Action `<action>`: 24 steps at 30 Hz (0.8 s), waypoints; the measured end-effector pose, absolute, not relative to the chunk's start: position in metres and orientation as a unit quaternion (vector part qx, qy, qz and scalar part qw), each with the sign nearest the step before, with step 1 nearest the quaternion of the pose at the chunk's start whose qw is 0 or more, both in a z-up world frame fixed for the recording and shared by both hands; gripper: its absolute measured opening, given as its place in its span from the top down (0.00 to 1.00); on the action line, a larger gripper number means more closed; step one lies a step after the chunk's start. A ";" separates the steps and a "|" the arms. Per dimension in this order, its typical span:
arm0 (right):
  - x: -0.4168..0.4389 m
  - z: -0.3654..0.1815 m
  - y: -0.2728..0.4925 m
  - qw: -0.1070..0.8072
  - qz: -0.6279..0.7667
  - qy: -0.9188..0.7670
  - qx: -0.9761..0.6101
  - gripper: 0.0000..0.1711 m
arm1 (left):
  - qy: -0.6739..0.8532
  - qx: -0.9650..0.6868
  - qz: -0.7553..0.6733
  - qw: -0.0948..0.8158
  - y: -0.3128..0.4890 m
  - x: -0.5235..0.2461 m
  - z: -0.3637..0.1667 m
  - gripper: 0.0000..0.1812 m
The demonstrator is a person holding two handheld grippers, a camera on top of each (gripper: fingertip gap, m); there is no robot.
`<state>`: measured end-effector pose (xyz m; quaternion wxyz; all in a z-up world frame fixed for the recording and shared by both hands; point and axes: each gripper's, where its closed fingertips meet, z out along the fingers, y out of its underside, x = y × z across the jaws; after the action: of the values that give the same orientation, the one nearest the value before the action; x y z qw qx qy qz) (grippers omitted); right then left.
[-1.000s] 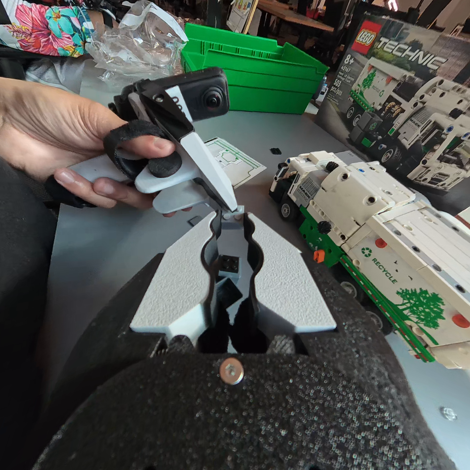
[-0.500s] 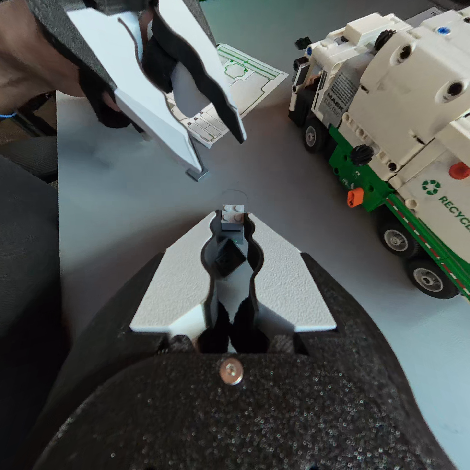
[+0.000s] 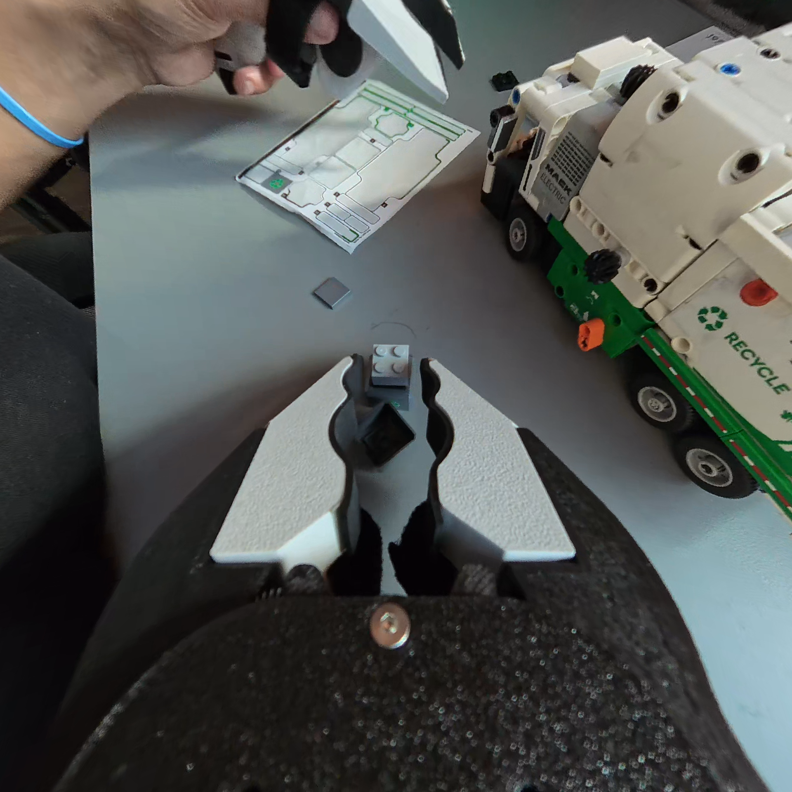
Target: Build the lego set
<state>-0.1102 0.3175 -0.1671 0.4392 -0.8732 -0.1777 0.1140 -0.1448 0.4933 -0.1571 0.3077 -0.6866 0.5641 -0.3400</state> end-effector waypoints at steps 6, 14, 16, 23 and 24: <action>-0.100 -0.152 0.313 0.472 0.101 -0.159 -0.861 0.84 | 0.518 -0.745 -0.277 0.318 0.567 -0.135 -0.176 0.79; -0.075 -0.145 0.287 0.499 0.080 -0.113 -0.856 0.86 | 0.530 -0.757 -0.232 0.305 0.583 -0.128 -0.196 0.91; -0.068 -0.143 0.281 0.503 0.072 -0.104 -0.855 0.87 | 0.523 -0.761 -0.233 0.305 0.582 -0.129 -0.195 0.91; -0.056 -0.136 0.264 0.517 0.081 -0.089 -0.848 0.85 | 0.642 -0.626 -0.351 0.269 0.428 -0.131 -0.135 0.91; -0.054 -0.137 0.262 0.517 0.081 -0.087 -0.848 0.84 | 0.673 -0.593 -0.366 0.248 0.391 -0.135 -0.134 0.91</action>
<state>-0.0540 0.2620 -0.1367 0.5168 -0.8478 -0.0869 0.0809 -0.1355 0.3910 -0.1336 0.2482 -0.5933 0.6727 -0.3660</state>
